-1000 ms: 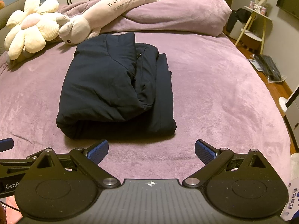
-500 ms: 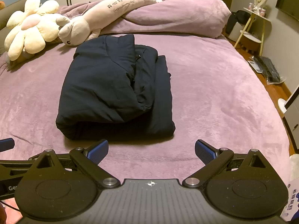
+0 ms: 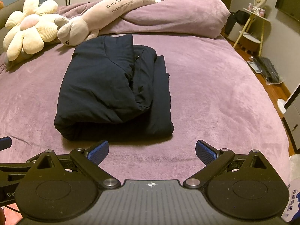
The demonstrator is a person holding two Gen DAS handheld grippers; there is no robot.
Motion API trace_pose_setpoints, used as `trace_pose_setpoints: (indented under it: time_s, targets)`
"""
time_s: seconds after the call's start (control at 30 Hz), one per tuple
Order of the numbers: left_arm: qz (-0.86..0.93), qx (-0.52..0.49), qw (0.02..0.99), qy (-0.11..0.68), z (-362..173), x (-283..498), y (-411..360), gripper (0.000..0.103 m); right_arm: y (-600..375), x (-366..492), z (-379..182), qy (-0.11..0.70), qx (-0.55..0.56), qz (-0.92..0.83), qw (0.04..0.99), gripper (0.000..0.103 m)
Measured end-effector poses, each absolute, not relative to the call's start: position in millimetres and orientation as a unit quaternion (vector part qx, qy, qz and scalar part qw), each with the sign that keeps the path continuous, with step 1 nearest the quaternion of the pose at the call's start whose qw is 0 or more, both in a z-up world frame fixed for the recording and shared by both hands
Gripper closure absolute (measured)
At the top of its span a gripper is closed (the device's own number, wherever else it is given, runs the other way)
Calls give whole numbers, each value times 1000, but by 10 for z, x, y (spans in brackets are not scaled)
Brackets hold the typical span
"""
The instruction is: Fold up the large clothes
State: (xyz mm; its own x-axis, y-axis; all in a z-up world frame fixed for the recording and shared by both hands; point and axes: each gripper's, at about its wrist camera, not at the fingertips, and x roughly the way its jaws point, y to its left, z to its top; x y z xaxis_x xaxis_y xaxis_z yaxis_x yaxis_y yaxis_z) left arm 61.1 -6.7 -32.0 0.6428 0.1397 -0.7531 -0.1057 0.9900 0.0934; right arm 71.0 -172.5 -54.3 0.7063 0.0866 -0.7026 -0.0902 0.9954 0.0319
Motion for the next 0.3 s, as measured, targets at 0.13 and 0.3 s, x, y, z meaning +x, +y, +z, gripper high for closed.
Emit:
trace_pose_setpoints:
  time_s: [0.13,0.3]
  targets:
    - [68,23,906,418,-322,601,-85,3,-1718,706,-542,380,-3,47,924,4]
    - [64,13,904,422,-330,595,-66,3,-1708,700,-545,380,-4,45,924,4]
